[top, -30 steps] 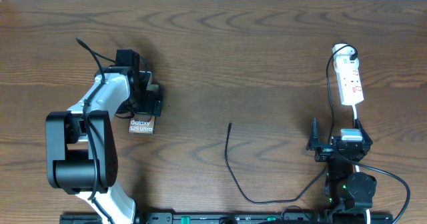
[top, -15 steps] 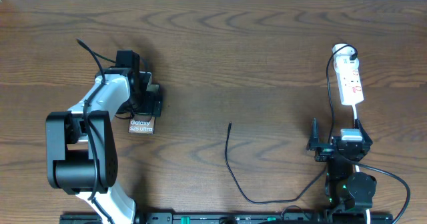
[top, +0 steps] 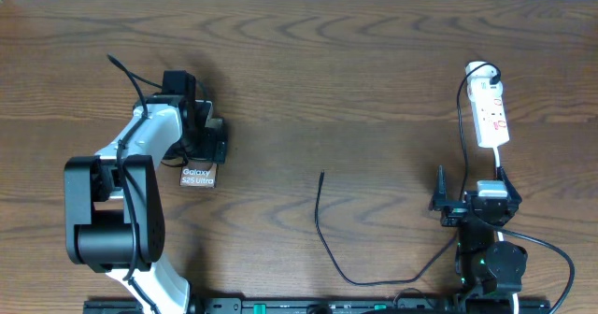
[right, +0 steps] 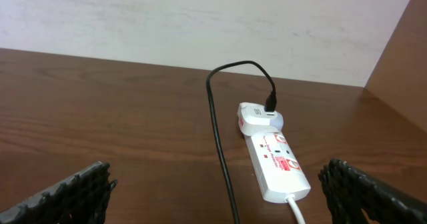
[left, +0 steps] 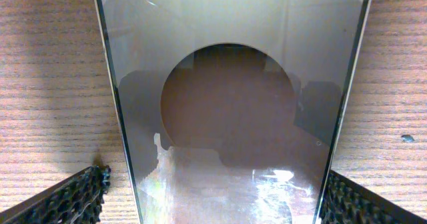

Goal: Plug charger to phone and switch on socket
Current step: 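Close the left gripper on the phone's bottom edge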

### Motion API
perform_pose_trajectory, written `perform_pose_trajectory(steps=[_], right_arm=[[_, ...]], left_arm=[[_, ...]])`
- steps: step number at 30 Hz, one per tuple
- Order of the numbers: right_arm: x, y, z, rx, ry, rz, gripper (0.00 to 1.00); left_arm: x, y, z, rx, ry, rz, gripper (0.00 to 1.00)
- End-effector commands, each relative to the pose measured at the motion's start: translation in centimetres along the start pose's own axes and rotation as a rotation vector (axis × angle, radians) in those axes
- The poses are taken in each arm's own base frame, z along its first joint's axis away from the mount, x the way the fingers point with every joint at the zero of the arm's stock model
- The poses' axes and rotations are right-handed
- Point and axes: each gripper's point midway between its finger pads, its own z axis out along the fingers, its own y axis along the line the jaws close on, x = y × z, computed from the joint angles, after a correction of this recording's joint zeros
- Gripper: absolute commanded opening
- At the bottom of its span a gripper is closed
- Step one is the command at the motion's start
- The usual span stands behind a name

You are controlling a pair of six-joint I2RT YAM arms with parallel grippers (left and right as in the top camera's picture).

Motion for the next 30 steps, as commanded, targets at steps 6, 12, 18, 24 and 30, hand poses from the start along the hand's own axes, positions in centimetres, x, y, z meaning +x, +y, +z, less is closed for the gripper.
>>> perform_pose_trajectory(steps=[6, 12, 18, 24, 30], right_arm=[[0.01, 0.14, -0.03, -0.006, -0.001, 0.011, 0.99], [0.01, 0.14, -0.03, -0.006, -0.001, 0.011, 0.99], [0.01, 0.14, -0.03, -0.006, -0.001, 0.011, 0.99], [0.01, 0.14, -0.03, -0.006, -0.001, 0.011, 0.99], [0.01, 0.14, -0.03, -0.006, -0.001, 0.011, 0.99]], left_arm=[[0.93, 0.04, 0.67, -0.005, 0.024, 0.006, 1.0], [0.93, 0.04, 0.67, -0.005, 0.024, 0.006, 0.93], [0.93, 0.04, 0.67, -0.005, 0.024, 0.006, 0.88], [0.91, 0.04, 0.67, -0.005, 0.023, 0.006, 0.83], [0.92, 0.04, 0.67, -0.005, 0.023, 0.006, 0.83]])
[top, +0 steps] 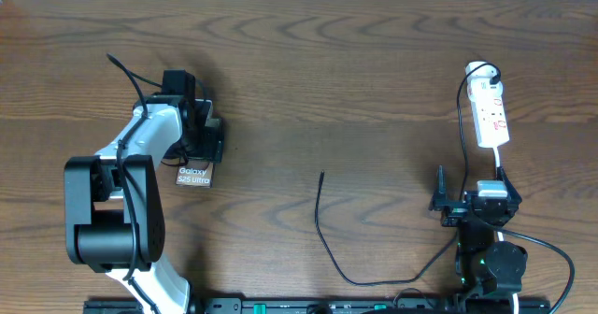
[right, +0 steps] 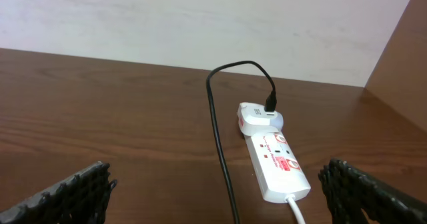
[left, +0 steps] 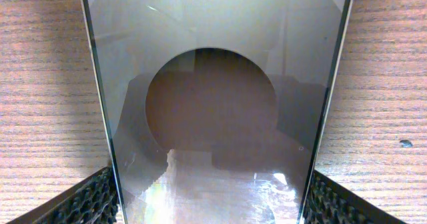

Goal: Plug charger to phone and switch on socket
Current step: 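Close the left gripper on the phone's bottom edge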

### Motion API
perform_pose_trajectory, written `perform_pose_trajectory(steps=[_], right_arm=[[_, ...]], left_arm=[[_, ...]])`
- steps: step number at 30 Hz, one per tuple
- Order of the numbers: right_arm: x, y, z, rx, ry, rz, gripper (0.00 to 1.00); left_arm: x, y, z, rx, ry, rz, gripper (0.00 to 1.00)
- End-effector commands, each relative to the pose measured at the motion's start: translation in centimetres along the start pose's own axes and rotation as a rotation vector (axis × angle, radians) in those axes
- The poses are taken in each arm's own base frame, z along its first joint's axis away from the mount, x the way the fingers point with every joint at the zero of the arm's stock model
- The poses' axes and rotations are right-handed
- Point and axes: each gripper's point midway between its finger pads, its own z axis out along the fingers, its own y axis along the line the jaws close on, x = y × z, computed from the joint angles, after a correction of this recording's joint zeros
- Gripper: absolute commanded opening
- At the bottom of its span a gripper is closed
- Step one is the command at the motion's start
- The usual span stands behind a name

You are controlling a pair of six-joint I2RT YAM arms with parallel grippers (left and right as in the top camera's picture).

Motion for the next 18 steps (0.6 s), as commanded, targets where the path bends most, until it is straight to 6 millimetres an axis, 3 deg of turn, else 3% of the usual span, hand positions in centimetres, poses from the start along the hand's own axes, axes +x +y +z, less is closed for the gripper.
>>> perform_pose_trajectory(steps=[1, 18], right_arm=[[0.01, 0.14, -0.03, -0.006, -0.001, 0.011, 0.99], [0.01, 0.14, -0.03, -0.006, -0.001, 0.011, 0.99]], left_arm=[[1.16, 0.02, 0.65, -0.005, 0.033, 0.005, 0.83], [1.16, 0.02, 0.65, -0.005, 0.033, 0.005, 0.79]])
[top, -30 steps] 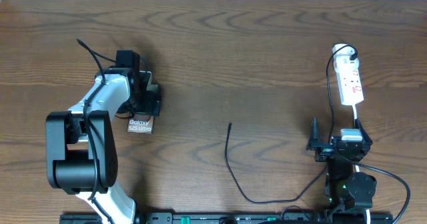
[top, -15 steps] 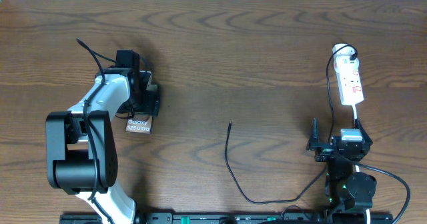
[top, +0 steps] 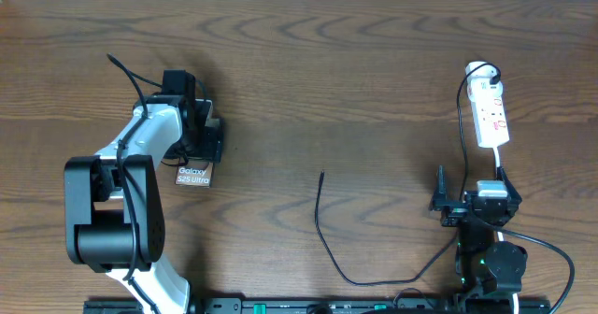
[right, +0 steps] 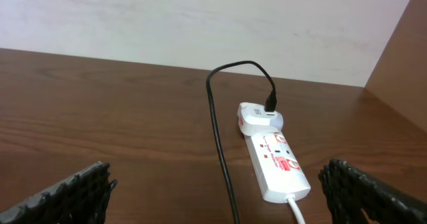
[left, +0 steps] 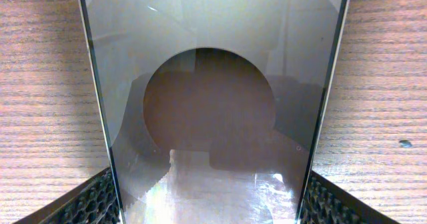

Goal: Plug charger to phone and switch on socket
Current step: 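Close the left gripper on the phone's bottom edge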

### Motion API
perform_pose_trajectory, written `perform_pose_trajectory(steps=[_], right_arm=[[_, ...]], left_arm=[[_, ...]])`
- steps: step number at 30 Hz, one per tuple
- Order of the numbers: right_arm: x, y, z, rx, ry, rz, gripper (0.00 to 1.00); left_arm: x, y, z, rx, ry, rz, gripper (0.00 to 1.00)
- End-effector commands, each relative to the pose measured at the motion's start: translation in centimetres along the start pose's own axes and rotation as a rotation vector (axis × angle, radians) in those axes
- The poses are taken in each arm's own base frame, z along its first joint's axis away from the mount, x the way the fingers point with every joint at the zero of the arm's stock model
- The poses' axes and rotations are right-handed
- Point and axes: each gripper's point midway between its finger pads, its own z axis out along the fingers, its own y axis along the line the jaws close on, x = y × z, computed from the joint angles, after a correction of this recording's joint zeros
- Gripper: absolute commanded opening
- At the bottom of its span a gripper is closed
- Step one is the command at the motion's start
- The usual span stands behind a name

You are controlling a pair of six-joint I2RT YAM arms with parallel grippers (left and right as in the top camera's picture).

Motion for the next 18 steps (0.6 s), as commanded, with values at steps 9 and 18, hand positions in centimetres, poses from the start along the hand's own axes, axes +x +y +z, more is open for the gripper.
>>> perform_pose_trajectory(steps=[9, 18], right_arm=[[0.01, 0.14, -0.03, -0.006, -0.001, 0.011, 0.99], [0.01, 0.14, -0.03, -0.006, -0.001, 0.011, 0.99]], left_arm=[[1.18, 0.02, 0.65, -0.004, 0.034, 0.005, 0.78], [1.18, 0.02, 0.65, -0.004, 0.034, 0.005, 0.77]])
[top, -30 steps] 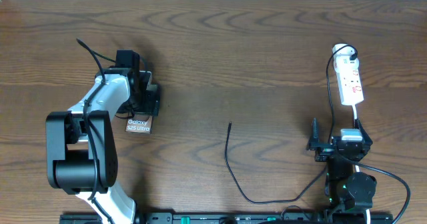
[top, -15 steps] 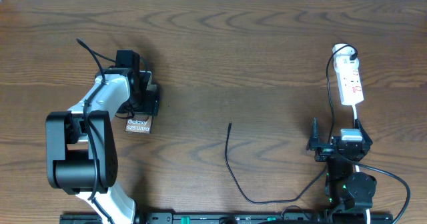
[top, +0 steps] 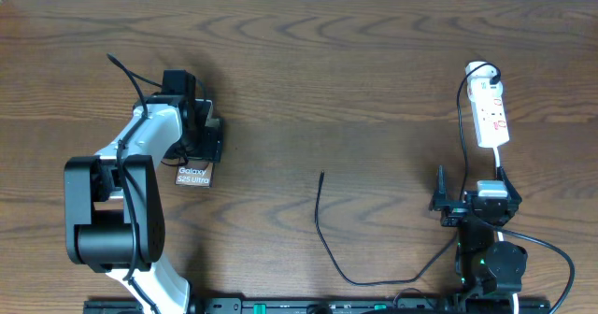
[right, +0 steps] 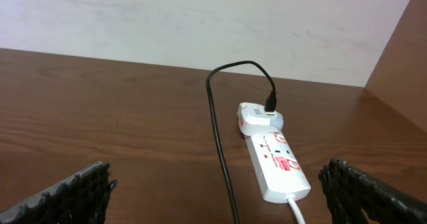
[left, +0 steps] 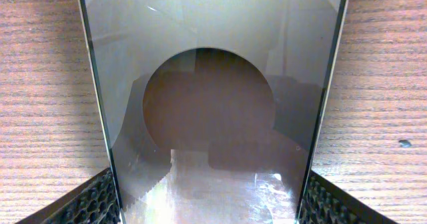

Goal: Plug charger to phone and switch on socket
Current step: 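Close the left gripper on the phone's bottom edge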

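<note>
The phone (left: 210,51) lies flat on the wooden table, its glossy screen filling the left wrist view; in the overhead view only its "Galaxy S25 Ultra" label end (top: 193,175) shows below my left gripper (top: 204,138). The left gripper's fingers (left: 87,201) press against both long edges of the phone. A white power strip (right: 277,164) with a white charger adapter (right: 259,117) lies at the far right. The black cable (right: 217,137) runs from the adapter to its free end (top: 321,176) mid-table. My right gripper (right: 213,184) stands open in front of the strip, holding nothing.
The table (top: 374,62) is dark wood, with a pale wall behind it in the right wrist view. The cable loops along the front edge near the right arm's base (top: 486,258). The strip's white lead (right: 297,211) runs back toward the right gripper.
At the oldest moment my left gripper's fingers stood apart from the phone's edges, over the phone. A second later they were against both edges and the phone lay slightly further left. It has stayed so. The right arm and cable have not moved.
</note>
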### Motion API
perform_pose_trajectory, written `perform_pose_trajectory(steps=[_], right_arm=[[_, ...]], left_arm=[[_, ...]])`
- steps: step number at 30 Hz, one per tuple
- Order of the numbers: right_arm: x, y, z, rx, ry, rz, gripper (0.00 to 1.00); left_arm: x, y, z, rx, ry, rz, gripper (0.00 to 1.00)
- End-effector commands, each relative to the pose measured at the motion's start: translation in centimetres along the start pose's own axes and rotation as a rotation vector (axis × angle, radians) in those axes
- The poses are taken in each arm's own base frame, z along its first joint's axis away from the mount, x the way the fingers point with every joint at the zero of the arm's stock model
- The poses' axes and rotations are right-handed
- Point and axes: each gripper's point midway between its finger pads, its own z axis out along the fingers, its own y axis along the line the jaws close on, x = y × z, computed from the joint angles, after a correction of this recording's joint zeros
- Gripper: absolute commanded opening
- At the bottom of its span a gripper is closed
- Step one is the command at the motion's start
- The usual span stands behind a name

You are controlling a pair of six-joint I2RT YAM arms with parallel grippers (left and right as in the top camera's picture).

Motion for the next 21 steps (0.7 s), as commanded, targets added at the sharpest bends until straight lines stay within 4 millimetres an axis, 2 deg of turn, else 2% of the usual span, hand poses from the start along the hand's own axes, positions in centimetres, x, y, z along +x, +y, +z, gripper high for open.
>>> perform_pose_trajectory(steps=[1, 6, 21], right_arm=[[0.02, 0.14, -0.03, -0.006, -0.001, 0.011, 0.99], [0.02, 0.14, -0.03, -0.006, -0.001, 0.011, 0.99], [0.02, 0.14, -0.03, -0.006, -0.001, 0.011, 0.99]], left_arm=[[1.19, 0.02, 0.66, -0.004, 0.034, 0.005, 0.77], [1.19, 0.03, 0.66, -0.005, 0.034, 0.005, 0.73], [1.19, 0.02, 0.66, -0.004, 0.034, 0.005, 0.72]])
